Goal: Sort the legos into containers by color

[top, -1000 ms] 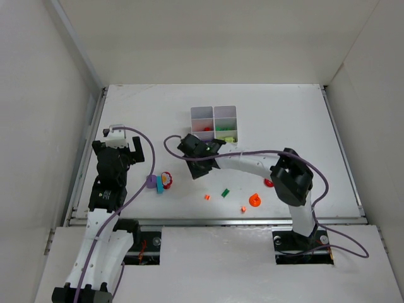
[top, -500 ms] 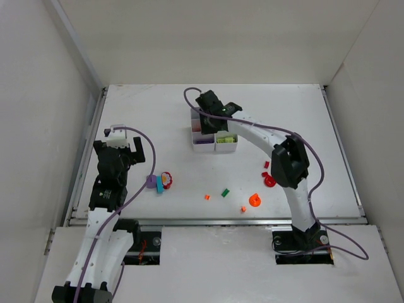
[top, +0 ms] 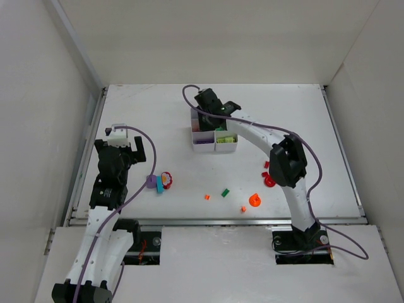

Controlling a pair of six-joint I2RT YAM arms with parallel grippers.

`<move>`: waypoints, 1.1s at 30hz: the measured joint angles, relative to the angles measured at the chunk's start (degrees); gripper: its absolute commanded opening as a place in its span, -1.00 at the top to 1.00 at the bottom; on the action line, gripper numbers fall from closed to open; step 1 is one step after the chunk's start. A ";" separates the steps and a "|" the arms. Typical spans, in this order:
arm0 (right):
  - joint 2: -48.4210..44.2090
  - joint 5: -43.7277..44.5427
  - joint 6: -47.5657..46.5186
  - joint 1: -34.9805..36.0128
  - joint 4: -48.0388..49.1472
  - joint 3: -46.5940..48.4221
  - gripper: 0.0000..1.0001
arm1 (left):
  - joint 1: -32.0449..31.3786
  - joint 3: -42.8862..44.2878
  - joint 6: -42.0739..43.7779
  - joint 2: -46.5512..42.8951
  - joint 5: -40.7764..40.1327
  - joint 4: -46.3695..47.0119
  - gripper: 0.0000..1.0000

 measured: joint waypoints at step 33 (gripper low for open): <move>-28.24 -10.69 -3.56 12.66 2.45 -36.39 -0.39 | 0.07 -0.74 -0.83 -1.66 3.34 0.55 -0.91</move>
